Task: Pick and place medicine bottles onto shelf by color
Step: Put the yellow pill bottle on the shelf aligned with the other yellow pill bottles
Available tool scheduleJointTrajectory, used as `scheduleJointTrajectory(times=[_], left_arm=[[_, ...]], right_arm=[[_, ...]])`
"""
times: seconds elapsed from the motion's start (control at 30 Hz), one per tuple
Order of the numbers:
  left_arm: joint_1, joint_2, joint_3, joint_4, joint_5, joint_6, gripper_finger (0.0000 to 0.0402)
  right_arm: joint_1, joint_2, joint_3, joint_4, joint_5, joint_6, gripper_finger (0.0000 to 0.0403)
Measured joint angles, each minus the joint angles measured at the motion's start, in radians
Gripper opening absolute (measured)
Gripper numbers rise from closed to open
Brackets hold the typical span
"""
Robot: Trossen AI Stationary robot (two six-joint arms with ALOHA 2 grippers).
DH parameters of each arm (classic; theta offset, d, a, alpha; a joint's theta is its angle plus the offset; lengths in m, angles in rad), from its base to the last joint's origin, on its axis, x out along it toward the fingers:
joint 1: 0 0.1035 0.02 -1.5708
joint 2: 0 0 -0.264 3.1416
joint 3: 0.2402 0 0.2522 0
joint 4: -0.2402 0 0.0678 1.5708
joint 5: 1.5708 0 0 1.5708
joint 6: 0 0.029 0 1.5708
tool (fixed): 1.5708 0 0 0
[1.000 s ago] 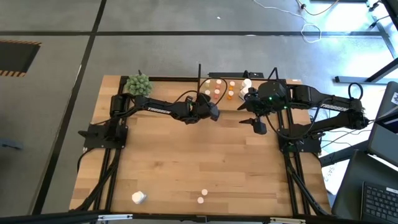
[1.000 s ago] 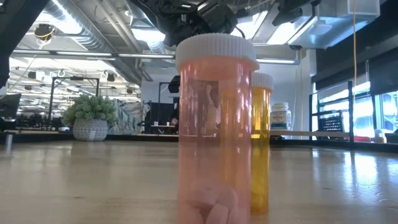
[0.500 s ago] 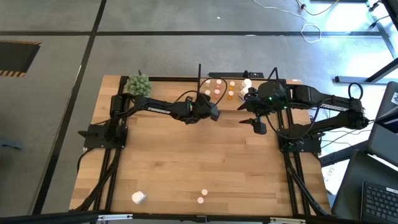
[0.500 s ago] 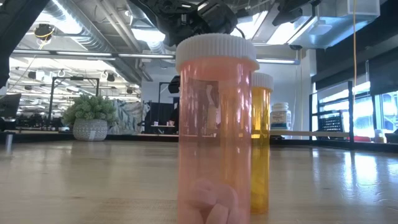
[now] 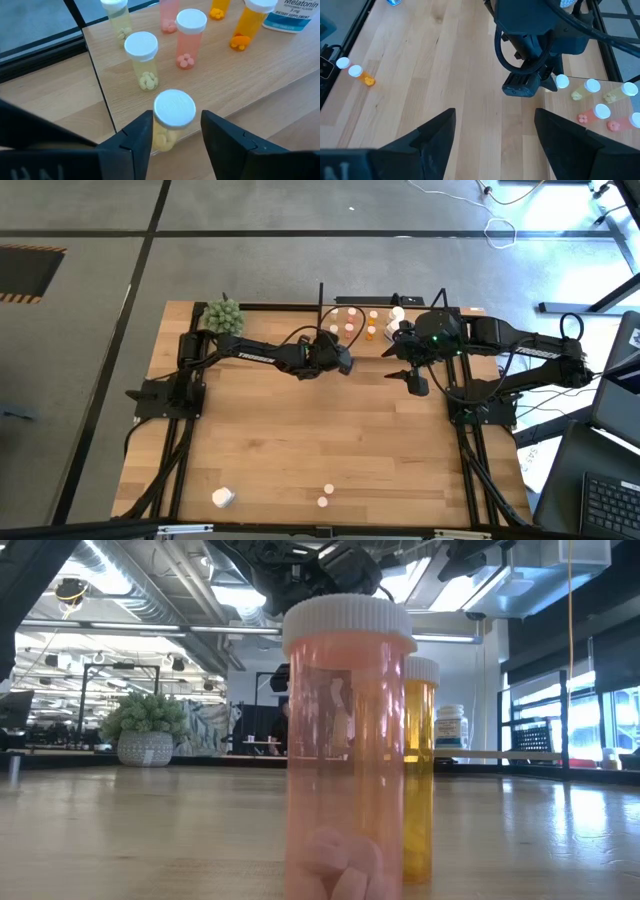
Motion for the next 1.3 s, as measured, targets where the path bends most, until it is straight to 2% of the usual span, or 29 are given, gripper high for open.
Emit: scheduleJointTrajectory(times=[0.53, 0.77, 1.3], left_arm=[[-0.001, 0.0, 0.0, 0.001, -0.022, 0.008, 0.0164], [-0.001, -0.005, 0.0, 0.037, -0.059, 0.076, 0.0164], [-0.014, -0.005, 0.0, 0.048, -0.055, 0.081, 0.0164]], right_arm=[[0.0, 0.0, 0.0, 0.0, 0.0, 0.0, 0.0273], [0.0, 0.0, 0.0, 0.0, 0.0, 0.0, 0.0273], [0.0, 0.0, 0.0, 0.0, 0.0, 0.0, 0.0273]])
